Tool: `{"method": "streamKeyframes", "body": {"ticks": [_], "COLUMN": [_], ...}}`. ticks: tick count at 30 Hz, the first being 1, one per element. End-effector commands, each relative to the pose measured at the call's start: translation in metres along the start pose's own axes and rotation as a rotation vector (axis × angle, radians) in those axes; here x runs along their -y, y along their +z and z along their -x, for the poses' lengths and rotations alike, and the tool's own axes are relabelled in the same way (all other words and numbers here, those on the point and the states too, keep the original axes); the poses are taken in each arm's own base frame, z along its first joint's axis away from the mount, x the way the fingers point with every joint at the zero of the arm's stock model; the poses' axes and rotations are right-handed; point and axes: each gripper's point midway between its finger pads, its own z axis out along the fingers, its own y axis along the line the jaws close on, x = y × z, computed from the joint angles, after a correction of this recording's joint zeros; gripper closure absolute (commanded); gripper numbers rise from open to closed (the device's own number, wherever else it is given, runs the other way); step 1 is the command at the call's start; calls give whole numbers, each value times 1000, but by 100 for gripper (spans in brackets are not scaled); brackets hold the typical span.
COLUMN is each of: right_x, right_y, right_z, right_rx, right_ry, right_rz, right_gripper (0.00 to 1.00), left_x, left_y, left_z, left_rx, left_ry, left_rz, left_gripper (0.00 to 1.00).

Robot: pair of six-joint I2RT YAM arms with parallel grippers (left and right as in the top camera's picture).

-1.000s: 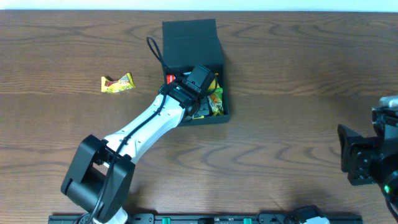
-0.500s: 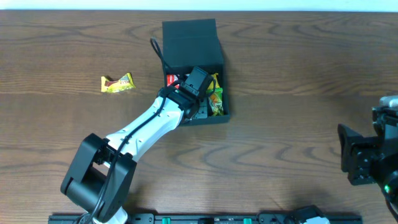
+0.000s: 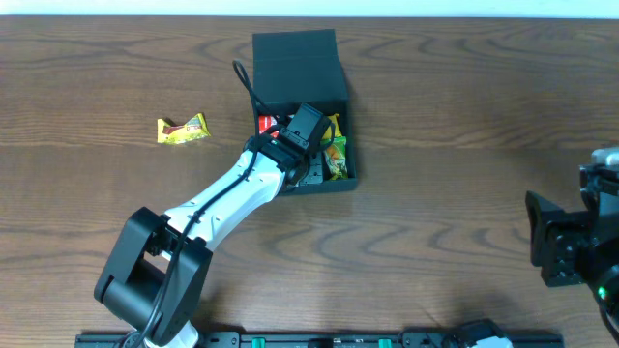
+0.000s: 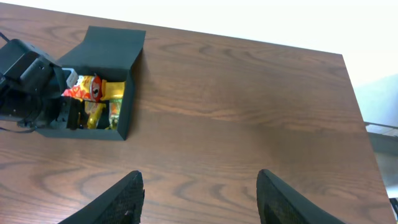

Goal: Pack container
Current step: 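Carry the Apollo candy into the box and release it with left gripper, then move the left gripper back and grasp the Pollo candy on the table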

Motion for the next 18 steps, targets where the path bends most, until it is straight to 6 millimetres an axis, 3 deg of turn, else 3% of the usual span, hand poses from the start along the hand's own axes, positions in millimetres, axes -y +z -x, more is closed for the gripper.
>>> {"method": "streamKeyframes", "body": {"ticks": [1,4,6,8,11,14,16,18], "right_x": [3,3,3,3,3,3,3,3], "right_y": [0,0,0,0,0,0,0,0], "right_z": [2,2,2,2,2,1,0,0], "right_rx": [6,8,8,8,7,3,0,0], "right_ry": [12,12,12,12,12,11,11,11], "right_rz": [-15,-14,-14,-14,-14,-15,-14,-14], "right_gripper": [42,42,42,42,42,42,43,42], "left_x": [9,28,33,21,-18,-69,-124,-157], "left_y": [-15,-52,-89,-126,-171,-177,-159,-139], "left_z": [11,40,61,82,111,122,122,123], "left_rx": [33,134,227,341,511,501,407,341], "left_ry": [-7,37,52,32,-9,-42,-141,-183], "left_rz": [-42,-109,-118,-53,94,193,260,276], "left_gripper": [51,52,52,52,52,51,51,52]}}
